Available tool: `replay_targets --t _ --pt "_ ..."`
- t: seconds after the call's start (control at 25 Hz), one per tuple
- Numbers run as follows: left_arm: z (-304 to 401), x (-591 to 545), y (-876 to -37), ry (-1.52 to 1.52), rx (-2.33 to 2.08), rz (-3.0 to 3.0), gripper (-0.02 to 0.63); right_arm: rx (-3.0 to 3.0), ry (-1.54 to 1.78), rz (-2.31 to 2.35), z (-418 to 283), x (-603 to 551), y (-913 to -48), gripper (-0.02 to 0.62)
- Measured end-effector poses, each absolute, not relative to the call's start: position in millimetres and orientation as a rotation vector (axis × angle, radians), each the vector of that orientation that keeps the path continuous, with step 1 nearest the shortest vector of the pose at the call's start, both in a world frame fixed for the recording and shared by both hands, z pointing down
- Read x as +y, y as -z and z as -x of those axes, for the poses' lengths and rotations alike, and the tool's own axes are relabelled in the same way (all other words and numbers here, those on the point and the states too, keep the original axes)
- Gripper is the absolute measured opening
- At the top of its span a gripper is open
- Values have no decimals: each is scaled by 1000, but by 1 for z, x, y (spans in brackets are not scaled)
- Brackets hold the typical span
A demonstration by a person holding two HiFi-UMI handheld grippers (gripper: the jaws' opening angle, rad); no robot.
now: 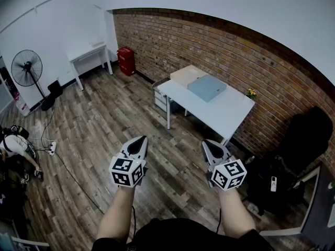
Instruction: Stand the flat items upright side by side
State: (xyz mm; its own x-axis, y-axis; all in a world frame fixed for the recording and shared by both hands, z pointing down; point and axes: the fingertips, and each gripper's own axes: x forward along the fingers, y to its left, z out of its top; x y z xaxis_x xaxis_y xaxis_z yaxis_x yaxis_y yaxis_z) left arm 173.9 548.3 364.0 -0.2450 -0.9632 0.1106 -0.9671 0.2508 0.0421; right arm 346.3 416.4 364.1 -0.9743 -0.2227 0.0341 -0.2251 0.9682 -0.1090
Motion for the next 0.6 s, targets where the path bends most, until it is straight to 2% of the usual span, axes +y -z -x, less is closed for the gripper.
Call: replay_targets --t 0.6 --pt "-166 548 -366 -79 -2399 -1850 17 -3098 -195 -329 -339 423 -364 15"
